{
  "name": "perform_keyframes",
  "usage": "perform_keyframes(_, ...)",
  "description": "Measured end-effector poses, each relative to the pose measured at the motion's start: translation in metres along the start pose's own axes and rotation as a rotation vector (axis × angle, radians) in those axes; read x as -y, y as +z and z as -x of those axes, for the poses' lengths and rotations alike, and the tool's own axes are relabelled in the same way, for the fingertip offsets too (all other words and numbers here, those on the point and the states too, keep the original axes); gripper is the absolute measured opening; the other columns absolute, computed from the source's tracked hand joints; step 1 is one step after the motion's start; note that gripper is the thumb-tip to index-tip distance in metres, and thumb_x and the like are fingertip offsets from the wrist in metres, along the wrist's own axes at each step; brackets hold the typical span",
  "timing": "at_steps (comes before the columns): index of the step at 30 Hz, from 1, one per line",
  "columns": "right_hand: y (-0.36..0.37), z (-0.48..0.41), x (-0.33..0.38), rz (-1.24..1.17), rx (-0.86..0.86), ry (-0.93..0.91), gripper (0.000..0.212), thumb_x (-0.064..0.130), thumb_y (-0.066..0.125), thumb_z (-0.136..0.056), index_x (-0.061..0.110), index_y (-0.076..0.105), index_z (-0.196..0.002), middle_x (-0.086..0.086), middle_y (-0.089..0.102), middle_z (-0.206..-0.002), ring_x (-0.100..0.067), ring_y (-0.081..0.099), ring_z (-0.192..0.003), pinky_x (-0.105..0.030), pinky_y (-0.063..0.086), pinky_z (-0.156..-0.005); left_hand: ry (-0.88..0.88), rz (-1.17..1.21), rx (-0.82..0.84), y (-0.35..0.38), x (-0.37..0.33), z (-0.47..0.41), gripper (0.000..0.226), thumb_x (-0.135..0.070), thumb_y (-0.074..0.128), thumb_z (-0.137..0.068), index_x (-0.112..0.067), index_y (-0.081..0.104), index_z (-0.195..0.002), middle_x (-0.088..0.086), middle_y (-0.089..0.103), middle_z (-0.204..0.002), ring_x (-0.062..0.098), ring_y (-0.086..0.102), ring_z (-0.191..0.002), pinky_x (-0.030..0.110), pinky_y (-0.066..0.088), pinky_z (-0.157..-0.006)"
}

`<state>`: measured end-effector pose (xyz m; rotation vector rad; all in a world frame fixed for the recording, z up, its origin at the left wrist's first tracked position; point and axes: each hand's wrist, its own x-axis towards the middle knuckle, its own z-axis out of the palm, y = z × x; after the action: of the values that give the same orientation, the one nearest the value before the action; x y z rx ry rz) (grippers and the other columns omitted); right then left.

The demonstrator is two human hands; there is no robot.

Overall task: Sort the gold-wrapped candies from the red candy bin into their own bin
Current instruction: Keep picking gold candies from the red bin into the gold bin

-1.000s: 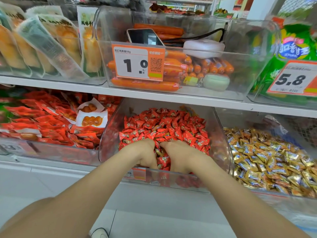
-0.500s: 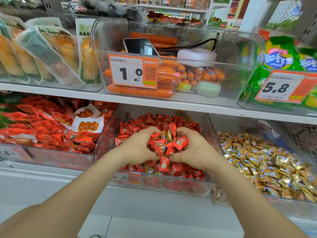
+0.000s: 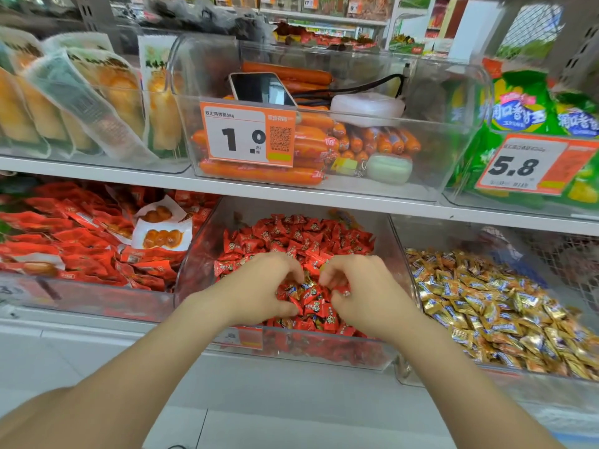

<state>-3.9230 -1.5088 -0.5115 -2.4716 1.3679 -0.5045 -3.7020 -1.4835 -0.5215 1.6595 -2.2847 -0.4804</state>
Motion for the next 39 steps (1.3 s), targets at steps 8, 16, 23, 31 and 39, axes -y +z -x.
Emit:
perform_keyframes(8,0.014,-0.01,-0.008,0.296,0.2,-0.015,0.063,0.001,0.066,-0.074,0.03,0.056,-0.129,0.003,0.068,-0.109,-0.025,0.064,-0.103,-0.044,0.057,-0.082,-0.03,-0.265,0.115,0.017,0.015,-0.021,0.036,-0.005,0.074,-0.086,-0.03,0.071,-0.111,-0.005,0.063,-0.106,0.023,0.065,-0.1,0.04,0.056,-0.085)
perform_keyframes(16,-0.002,-0.007,-0.019,0.307,0.264,0.089,0.031,0.015,0.071,-0.083,0.031,0.072,-0.109,0.009,0.068,-0.107,-0.018,0.062,-0.106,-0.031,0.048,-0.086,-0.05,-0.125,-0.001,0.007,0.007,-0.017,0.016,-0.034,0.054,-0.092,-0.023,0.046,-0.085,-0.002,0.056,-0.081,0.022,0.054,-0.077,0.043,0.048,-0.065)
perform_keyframes(23,0.001,-0.008,-0.004,0.205,0.089,0.002,0.03,0.011,0.057,-0.076,0.027,0.079,-0.089,0.012,0.073,-0.088,-0.014,0.065,-0.095,-0.037,0.055,-0.09,-0.111,-0.193,-0.02,0.01,0.001,-0.021,0.028,-0.032,0.043,-0.11,-0.016,0.052,-0.088,0.004,0.059,-0.08,0.024,0.056,-0.068,0.041,0.047,-0.061)
perform_keyframes(31,0.038,-0.023,-0.001,0.098,0.054,0.014,0.032,0.04,0.08,-0.084,0.022,0.057,-0.097,0.004,0.064,-0.083,-0.02,0.061,-0.073,-0.038,0.051,-0.061,-0.028,-0.061,0.067,0.013,0.008,-0.025,0.037,-0.002,0.046,-0.1,-0.023,0.059,-0.126,-0.004,0.049,-0.109,0.015,0.049,-0.105,0.033,0.045,-0.093)
perform_keyframes(39,0.052,-0.033,0.007,0.066,0.03,0.216,0.05,0.047,0.09,-0.068,0.024,0.059,-0.099,0.002,0.066,-0.085,-0.024,0.066,-0.084,-0.04,0.059,-0.07,-0.02,-0.161,0.096,0.019,0.015,-0.031,0.036,-0.028,0.074,-0.097,-0.031,0.062,-0.131,-0.006,0.045,-0.105,0.02,0.056,-0.101,0.041,0.051,-0.087)
